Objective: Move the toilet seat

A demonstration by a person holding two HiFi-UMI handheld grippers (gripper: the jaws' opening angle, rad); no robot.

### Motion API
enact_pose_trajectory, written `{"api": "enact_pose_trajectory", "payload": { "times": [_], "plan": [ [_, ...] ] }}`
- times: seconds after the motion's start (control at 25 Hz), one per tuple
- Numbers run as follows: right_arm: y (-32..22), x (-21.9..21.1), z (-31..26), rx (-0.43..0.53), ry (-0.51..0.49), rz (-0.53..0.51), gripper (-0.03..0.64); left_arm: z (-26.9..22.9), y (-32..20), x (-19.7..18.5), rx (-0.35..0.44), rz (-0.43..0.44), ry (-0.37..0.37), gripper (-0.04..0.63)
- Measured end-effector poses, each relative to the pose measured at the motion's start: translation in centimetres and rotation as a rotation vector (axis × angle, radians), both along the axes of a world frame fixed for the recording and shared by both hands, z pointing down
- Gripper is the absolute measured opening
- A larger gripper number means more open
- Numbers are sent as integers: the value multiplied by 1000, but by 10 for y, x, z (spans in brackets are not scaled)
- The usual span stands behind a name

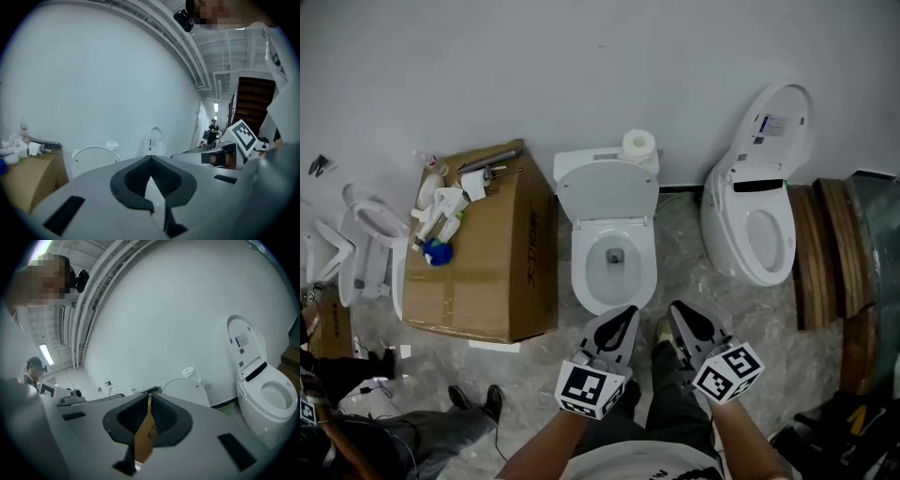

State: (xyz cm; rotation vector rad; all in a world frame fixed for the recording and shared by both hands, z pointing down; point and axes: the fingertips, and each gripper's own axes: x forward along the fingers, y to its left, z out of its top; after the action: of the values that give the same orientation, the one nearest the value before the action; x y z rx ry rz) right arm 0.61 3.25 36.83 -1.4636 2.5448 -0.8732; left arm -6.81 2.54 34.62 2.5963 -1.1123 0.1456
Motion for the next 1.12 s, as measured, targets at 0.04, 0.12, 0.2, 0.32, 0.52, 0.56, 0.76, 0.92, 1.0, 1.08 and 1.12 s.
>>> {"api": "enact_pose_trajectory", "payload": {
  "times": [0.04, 0.12, 0.2, 0.32, 0.52, 0.56, 0.76, 0.92, 1.0, 1.08, 1.12],
  "plan": [
    [-8, 2, 13, -17, -2, -5, 12, 9, -9, 2, -4, -1, -3, 8],
    [-24, 7, 37, -52, 3, -20, 12, 25, -26, 10, -9, -3, -11, 8],
    [-38, 12, 59, -89, 1, -38, 12, 37, -41, 17, -12, -6, -16, 8],
    [-62, 17, 92, -143, 1, -72, 12, 60, -65, 27, -60, -28, -26, 8],
    [-94, 27, 162, -259, 4, -121, 14, 101, -108, 43, -113, -70, -42, 8],
    [-96, 28, 177, -286, 0, -126, 14, 107, -115, 46, -116, -73, -44, 8],
    [-98, 38, 263, -417, -44, -105, 20, 148, -134, 55, -142, -77, -40, 8],
    [-93, 43, 348, -510, -110, -56, 60, 211, -126, 58, -159, -59, -48, 8],
    [-92, 47, 392, -546, -120, -35, 73, 245, -120, 57, -183, -60, -49, 8],
    [-94, 52, 432, -577, -120, -16, 78, 275, -115, 55, -194, -62, -55, 8],
    [-94, 54, 450, -590, -118, -6, 79, 289, -112, 55, -201, -59, -63, 8]
  ]
}}
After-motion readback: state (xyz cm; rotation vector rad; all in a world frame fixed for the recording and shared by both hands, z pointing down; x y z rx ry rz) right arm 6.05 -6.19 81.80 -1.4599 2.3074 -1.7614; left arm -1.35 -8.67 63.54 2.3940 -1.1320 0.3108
